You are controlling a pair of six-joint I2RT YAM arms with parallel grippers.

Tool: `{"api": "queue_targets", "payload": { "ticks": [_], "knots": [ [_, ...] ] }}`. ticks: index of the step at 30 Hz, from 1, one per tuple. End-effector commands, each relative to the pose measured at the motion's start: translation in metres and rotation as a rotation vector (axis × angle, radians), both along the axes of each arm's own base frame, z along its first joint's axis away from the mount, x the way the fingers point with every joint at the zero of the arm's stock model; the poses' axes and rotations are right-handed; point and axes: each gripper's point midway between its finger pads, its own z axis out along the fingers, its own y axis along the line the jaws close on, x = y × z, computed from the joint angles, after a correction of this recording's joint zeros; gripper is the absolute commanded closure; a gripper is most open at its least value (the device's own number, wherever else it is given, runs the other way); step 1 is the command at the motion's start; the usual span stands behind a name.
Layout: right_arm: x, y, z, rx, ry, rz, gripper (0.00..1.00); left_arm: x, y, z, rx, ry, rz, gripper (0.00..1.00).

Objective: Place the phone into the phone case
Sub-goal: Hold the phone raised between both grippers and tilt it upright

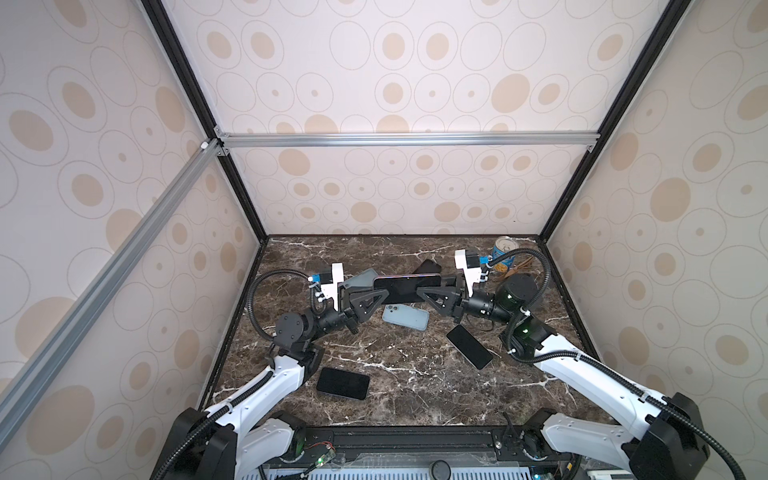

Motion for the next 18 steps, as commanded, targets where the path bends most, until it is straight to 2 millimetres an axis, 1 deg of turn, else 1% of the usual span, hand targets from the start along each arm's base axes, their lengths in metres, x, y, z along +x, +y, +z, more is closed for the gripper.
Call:
{"api": "queue_targets", "payload": {
  "ticks": [1,2,5,6,12,18],
  "knots": [
    [-0.0014,0.0037,0.0158,0.027,-0.02,0.022,0.81,-0.0061,0.0044,0.0266,-0.037,-0.095,0.016,1.0],
    [-0.0007,0.004,0.0152,0.024,-0.016,0.021,0.83,-0.0065,0.0048,0.0269,-0.037,-0.097,0.018,1.0],
    [-0.0008,0.0041,0.0143,0.02,-0.015,0.023,0.99,-0.0067,0.0054,0.0273,-0.036,-0.101,0.023,1.0],
    [-0.0013,0.0043,0.014,0.019,-0.016,0.024,1.0,-0.0065,0.0052,0.027,-0.035,-0.101,0.025,1.0],
    [-0.0023,0.0028,0.0158,0.022,-0.022,0.018,1.0,-0.0053,0.006,0.0273,-0.036,-0.099,0.034,1.0],
    [0.0024,0.0005,0.0133,0.004,-0.012,-0.017,1.0,-0.0025,0.0092,0.0274,-0.043,-0.097,0.064,1.0]
  ]
}}
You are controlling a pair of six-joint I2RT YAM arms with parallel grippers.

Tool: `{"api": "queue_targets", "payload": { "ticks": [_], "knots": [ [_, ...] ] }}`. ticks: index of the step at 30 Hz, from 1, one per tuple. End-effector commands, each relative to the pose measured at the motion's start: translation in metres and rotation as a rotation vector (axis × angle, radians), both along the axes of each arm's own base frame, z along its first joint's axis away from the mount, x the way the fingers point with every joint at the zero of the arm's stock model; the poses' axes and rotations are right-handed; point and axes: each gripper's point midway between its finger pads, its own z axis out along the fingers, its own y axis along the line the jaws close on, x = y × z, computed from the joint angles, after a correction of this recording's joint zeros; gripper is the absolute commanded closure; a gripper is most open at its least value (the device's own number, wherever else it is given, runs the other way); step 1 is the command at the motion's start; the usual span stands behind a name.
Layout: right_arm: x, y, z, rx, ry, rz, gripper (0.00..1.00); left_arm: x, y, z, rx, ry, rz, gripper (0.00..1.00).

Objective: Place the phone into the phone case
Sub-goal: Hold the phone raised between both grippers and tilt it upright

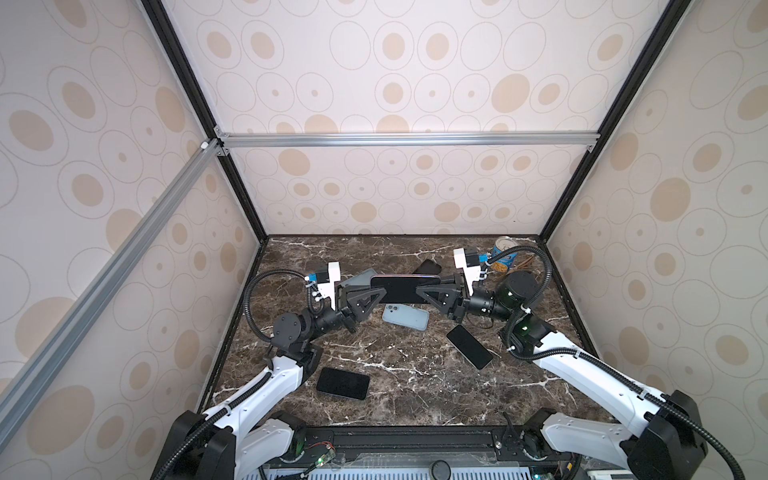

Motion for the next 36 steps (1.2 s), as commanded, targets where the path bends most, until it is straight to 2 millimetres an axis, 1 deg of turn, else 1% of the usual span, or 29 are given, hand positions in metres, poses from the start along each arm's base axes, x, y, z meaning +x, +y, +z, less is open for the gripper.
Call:
{"api": "queue_targets", "payload": {
  "ticks": [1,9,10,11,15,17,19,20,24,27,29,32,36],
  "knots": [
    [0.015,-0.003,0.004,-0.01,-0.006,-0.097,1.0,0.0,0.006,0.023,-0.031,-0.093,0.071,1.0],
    [0.023,-0.007,-0.008,-0.045,0.021,-0.16,1.0,0.016,0.017,0.019,-0.023,-0.063,0.172,1.0],
    [0.024,-0.006,-0.009,-0.045,0.024,-0.158,1.0,0.018,0.018,0.019,-0.025,-0.059,0.178,0.98],
    [0.024,-0.005,-0.008,-0.043,0.026,-0.153,1.0,0.019,0.02,0.019,-0.027,-0.055,0.187,0.91],
    [0.024,-0.002,-0.008,-0.033,0.027,-0.134,1.0,0.02,0.024,0.021,-0.035,-0.062,0.196,0.89],
    [0.025,-0.002,-0.01,-0.031,0.027,-0.138,1.0,0.021,0.026,0.021,-0.037,-0.061,0.199,0.83],
    [0.028,-0.002,-0.014,-0.032,0.034,-0.147,1.0,0.021,0.027,0.022,-0.036,-0.065,0.201,0.79],
    [0.029,-0.001,-0.015,-0.031,0.038,-0.15,1.0,0.021,0.028,0.021,-0.037,-0.064,0.205,0.75],
    [0.032,-0.001,-0.016,-0.022,0.042,-0.159,1.0,0.023,0.031,0.021,-0.044,-0.065,0.222,0.64],
    [0.035,-0.001,-0.018,-0.026,0.047,-0.167,1.0,0.025,0.035,0.022,-0.05,-0.063,0.237,0.63],
    [0.037,-0.001,-0.021,-0.035,0.058,-0.177,1.0,0.026,0.037,0.022,-0.054,-0.063,0.248,0.58],
    [0.041,-0.004,-0.024,-0.043,0.068,-0.2,1.0,0.029,0.042,0.022,-0.058,-0.062,0.272,0.57],
    [0.045,-0.01,-0.026,-0.046,0.079,-0.224,1.0,0.032,0.051,0.025,-0.07,-0.066,0.308,0.52]
  ]
}}
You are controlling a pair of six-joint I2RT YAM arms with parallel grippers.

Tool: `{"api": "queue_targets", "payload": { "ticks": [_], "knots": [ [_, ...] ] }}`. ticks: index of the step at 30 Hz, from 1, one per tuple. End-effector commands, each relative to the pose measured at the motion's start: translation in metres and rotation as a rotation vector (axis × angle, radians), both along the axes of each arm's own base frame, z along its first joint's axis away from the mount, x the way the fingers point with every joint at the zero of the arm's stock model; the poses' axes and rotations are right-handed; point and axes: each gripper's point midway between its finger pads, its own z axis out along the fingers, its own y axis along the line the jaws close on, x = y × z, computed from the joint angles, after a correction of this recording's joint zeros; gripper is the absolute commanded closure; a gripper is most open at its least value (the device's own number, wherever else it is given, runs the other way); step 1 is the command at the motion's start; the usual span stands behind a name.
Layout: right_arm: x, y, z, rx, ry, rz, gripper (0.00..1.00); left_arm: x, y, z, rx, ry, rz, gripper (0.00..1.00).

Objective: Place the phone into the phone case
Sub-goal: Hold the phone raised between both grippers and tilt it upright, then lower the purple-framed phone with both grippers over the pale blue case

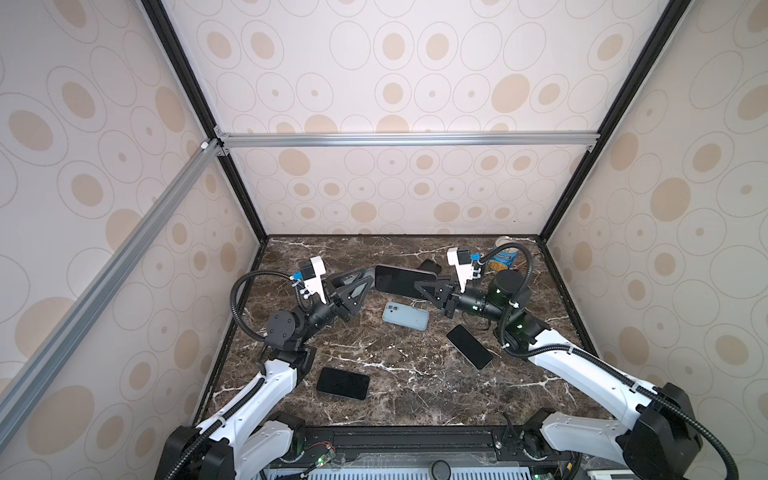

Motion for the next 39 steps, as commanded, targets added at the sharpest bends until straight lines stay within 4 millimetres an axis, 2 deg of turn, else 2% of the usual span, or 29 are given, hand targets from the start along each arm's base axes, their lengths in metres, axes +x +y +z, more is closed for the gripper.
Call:
{"api": "queue_targets", "payload": {
  "ticks": [1,10,12,15,17,21,26,27,29,32,35,39],
  "knots": [
    [0.004,-0.008,0.01,0.023,-0.039,-0.039,1.0,-0.006,0.012,0.018,-0.028,-0.079,0.044,0.5],
    [0.013,-0.021,-0.002,-0.008,0.014,-0.11,1.0,0.004,0.024,0.015,-0.038,-0.059,0.104,0.48],
    [0.016,-0.025,-0.005,-0.014,0.031,-0.131,1.0,0.012,0.025,0.01,-0.026,-0.03,0.129,0.48],
    [0.021,-0.032,-0.012,-0.04,0.057,-0.178,1.0,0.035,0.025,-0.008,0.035,0.063,0.184,0.49],
    [0.025,-0.039,-0.018,-0.081,0.084,-0.214,1.0,0.058,0.023,-0.03,0.083,0.172,0.214,0.49],
    [0.033,-0.054,-0.034,-0.161,0.172,-0.286,1.0,0.099,0.009,-0.085,0.165,0.426,0.209,0.51],
    [0.042,-0.071,-0.064,-0.264,0.293,-0.384,1.0,0.131,-0.017,-0.178,0.386,0.731,0.238,0.53],
    [0.043,-0.071,-0.068,-0.275,0.317,-0.385,1.0,0.133,-0.021,-0.199,0.46,0.779,0.251,0.53],
    [0.044,-0.068,-0.078,-0.298,0.375,-0.375,1.0,0.138,-0.025,-0.228,0.557,0.843,0.277,0.55],
    [0.047,-0.063,-0.097,-0.338,0.459,-0.359,1.0,0.141,-0.027,-0.263,0.63,0.905,0.29,0.59],
    [0.056,-0.059,-0.113,-0.338,0.521,-0.366,1.0,0.139,-0.028,-0.291,0.673,0.954,0.293,0.6],
    [0.069,-0.046,-0.128,-0.333,0.552,-0.341,1.0,0.131,-0.034,-0.319,0.726,0.994,0.276,0.59]
  ]
}}
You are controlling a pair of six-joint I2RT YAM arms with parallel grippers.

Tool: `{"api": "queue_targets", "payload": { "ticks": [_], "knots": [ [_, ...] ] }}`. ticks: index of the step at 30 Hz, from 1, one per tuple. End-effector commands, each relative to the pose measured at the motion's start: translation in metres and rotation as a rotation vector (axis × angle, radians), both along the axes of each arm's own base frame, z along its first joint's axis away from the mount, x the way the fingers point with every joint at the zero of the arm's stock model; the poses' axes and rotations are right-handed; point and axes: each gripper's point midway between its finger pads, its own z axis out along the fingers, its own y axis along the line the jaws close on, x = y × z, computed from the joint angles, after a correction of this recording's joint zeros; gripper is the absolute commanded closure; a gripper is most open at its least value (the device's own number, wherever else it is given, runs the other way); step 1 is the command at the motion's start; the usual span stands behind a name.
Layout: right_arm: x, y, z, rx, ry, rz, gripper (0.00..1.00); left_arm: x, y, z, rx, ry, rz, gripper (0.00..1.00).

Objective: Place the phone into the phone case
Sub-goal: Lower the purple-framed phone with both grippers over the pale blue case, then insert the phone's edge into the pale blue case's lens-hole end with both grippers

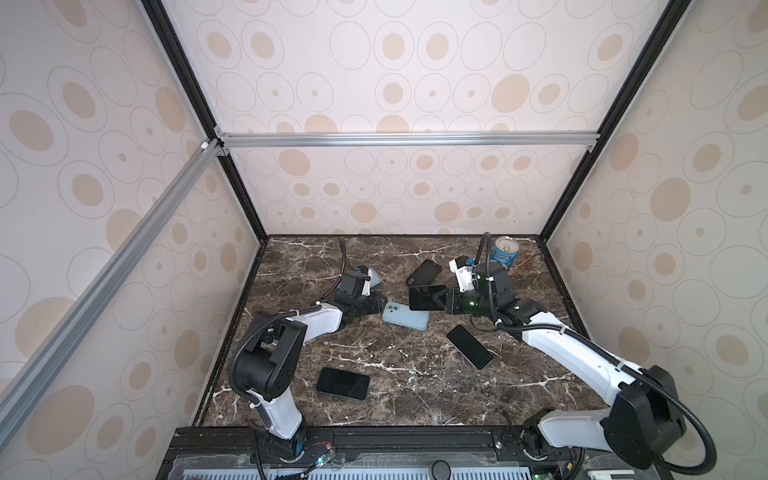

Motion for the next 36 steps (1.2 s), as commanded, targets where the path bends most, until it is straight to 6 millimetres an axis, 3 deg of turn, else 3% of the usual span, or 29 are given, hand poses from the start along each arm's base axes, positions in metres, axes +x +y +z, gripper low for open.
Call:
{"api": "queue_targets", "payload": {
  "ticks": [1,10,19,30,36],
  "knots": [
    [0.014,0.014,0.01,0.055,-0.014,0.015,1.0,-0.002,-0.003,-0.01,0.066,0.006,-0.021,0.59],
    [0.034,0.029,-0.044,0.012,0.094,0.043,1.0,-0.023,-0.018,-0.043,0.062,0.067,-0.063,0.67],
    [0.02,0.041,-0.068,0.052,0.187,0.132,1.0,-0.049,-0.023,-0.048,0.06,0.081,-0.081,0.67],
    [-0.019,0.036,-0.073,0.102,0.275,0.176,1.0,-0.094,-0.025,-0.033,-0.006,0.096,-0.136,0.67],
    [-0.019,0.031,-0.058,0.071,0.244,0.181,1.0,-0.085,-0.022,0.0,0.03,0.019,-0.15,0.66]
  ]
}}
